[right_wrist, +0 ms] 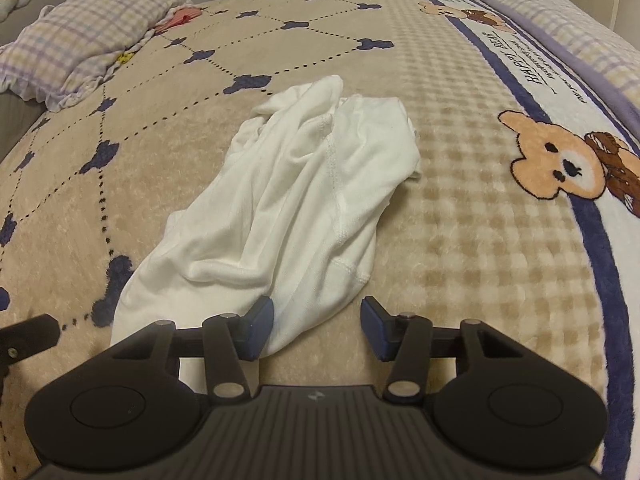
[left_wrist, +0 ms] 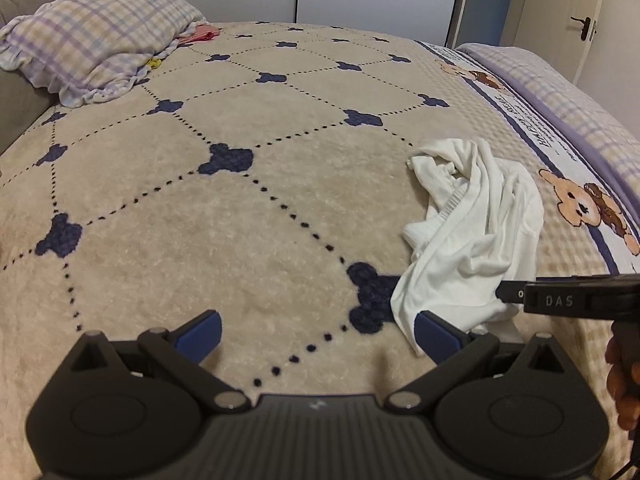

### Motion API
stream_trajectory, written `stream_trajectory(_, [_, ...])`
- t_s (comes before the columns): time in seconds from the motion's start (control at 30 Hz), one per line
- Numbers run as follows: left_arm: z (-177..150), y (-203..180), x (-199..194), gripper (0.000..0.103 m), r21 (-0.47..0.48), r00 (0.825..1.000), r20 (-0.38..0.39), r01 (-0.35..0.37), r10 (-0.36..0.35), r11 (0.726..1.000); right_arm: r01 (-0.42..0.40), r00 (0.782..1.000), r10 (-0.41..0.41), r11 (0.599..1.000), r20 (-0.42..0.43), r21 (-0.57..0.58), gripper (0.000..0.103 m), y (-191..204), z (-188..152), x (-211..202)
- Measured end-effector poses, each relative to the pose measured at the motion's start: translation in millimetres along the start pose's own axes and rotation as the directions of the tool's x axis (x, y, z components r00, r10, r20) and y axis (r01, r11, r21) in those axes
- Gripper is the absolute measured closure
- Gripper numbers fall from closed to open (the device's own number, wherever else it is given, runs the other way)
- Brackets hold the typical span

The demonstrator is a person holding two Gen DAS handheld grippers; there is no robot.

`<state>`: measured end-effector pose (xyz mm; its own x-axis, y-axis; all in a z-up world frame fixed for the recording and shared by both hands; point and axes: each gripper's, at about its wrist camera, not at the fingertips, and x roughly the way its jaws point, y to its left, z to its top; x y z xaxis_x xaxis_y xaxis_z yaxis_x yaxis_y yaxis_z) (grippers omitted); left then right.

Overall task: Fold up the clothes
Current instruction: 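Close the right gripper on the white garment's edge and lift it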

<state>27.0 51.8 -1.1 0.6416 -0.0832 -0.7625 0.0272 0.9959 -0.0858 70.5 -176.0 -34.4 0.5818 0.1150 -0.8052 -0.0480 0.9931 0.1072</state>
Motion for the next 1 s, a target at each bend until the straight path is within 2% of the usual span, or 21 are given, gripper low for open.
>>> stream_trajectory(0.1, [-0.5,4.0,1.7,0.001,-0.02,1.0,-0.006,-0.021,0.021,1.0,0.008,1.0,-0.008,1.0,0.007,-0.002,0.052,1.0,-0.1,-1.3])
stream_trajectory(0.17, [-0.4,8.4,3.3,0.004,-0.045,0.999,-0.008,-0.034,0.033,0.998,0.013,1.0,-0.013,1.0,0.017,0.008,0.059,0.6,-0.2,-3.8])
stream_trajectory(0.23, [-0.3,13.0,4.8,0.005,-0.076,1.0,-0.012,-0.024,0.024,0.997,0.006,1.0,-0.006,1.0,0.026,0.023,0.075,-0.7,-0.9,-7.6])
stream_trajectory(0.33, [-1.8,15.6,5.9,0.007,-0.098,1.0,-0.011,0.012,-0.013,0.995,0.001,0.999,-0.003,1.0,0.046,0.026,0.084,-0.1,-2.5,-15.0])
stream_trajectory(0.53, [-6.3,1.3,-2.0,0.007,-0.028,0.997,0.047,0.063,-0.062,0.998,-0.021,0.992,0.02,1.0,0.122,0.005,0.097,4.1,-3.8,-37.5])
stream_trajectory(0.63, [-8.1,-8.5,-7.2,0.007,0.034,0.994,0.082,0.069,-0.072,0.997,-0.06,0.986,0.06,0.998,0.156,-0.01,0.102,5.7,-5.4,-48.7])
stream_trajectory(0.87, [-12.3,-19.7,-15.8,0.007,0.124,0.983,0.126,0.121,-0.137,0.985,-0.175,0.962,0.184,0.983,0.202,-0.062,0.103,12.1,-9.2,-69.3])
stream_trajectory(0.93, [-13.4,-22.0,-16.8,0.009,0.143,0.979,0.129,0.139,-0.158,0.98,-0.204,0.952,0.215,0.976,0.217,-0.071,0.103,13.0,-9.6,-74.2])
stream_trajectory(1.0, [-14.8,-23.9,-16.3,0.017,0.151,0.974,0.117,0.174,-0.192,0.973,-0.235,0.942,0.245,0.969,0.228,-0.07,0.103,12.4,-9.0,-78.4])
